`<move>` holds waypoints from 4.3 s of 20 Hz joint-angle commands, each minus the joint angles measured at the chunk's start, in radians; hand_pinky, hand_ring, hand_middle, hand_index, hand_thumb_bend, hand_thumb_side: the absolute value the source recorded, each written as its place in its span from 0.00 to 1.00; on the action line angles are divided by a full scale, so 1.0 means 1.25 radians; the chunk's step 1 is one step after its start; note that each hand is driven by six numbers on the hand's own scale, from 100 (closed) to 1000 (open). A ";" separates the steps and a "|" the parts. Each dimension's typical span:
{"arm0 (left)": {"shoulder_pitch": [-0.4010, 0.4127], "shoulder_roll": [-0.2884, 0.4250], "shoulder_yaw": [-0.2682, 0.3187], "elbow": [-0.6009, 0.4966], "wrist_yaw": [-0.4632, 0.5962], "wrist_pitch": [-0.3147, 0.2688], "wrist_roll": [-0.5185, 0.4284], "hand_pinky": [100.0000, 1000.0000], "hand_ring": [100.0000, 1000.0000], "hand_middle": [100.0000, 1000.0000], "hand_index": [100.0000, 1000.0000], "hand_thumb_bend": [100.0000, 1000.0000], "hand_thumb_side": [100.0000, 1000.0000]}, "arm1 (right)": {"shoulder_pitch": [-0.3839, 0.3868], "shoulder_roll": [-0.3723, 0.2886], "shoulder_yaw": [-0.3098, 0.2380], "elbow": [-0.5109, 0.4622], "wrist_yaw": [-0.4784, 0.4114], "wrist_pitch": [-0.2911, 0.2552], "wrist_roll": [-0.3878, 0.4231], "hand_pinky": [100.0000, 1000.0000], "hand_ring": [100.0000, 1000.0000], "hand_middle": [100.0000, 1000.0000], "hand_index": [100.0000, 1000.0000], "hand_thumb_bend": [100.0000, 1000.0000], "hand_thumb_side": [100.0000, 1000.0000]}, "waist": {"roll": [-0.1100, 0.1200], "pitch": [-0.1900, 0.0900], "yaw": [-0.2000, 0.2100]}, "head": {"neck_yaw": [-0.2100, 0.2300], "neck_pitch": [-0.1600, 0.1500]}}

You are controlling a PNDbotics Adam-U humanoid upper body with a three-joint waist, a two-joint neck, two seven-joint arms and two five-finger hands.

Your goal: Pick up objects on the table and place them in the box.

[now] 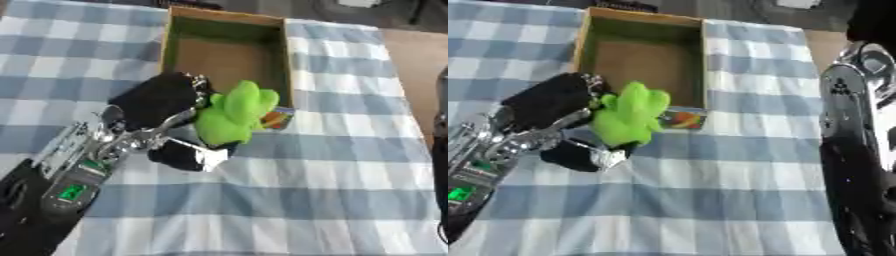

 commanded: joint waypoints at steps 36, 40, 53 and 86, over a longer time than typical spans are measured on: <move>-0.223 0.135 0.053 0.628 -0.113 -0.410 0.354 0.25 0.49 0.55 0.62 0.00 0.73 | -0.080 0.067 0.003 -0.010 -0.035 0.065 -0.003 0.35 0.33 0.36 0.51 0.00 0.78 | 0.034 0.021 -0.093 | 0.068 0.000; -0.234 0.129 0.057 0.626 -0.110 -0.415 0.334 0.56 0.64 0.72 0.72 0.06 1.00 | -0.084 0.070 0.001 -0.010 -0.035 0.069 -0.007 0.35 0.33 0.36 0.51 0.00 0.78 | 0.036 0.022 -0.095 | 0.067 0.000; -0.277 0.150 0.026 0.497 -0.020 -0.362 0.262 1.00 0.93 0.92 0.87 0.23 1.00 | -0.075 0.051 0.002 -0.010 -0.028 0.069 -0.010 0.35 0.33 0.36 0.51 0.00 0.79 | 0.047 0.010 -0.081 | 0.057 0.000; -0.014 0.194 0.225 -0.031 0.530 -0.318 0.761 0.02 0.26 0.40 0.55 0.00 0.68 | -0.051 0.017 -0.020 -0.010 0.000 0.057 -0.038 0.35 0.33 0.36 0.50 0.00 0.78 | 0.043 -0.005 -0.028 | 0.014 0.000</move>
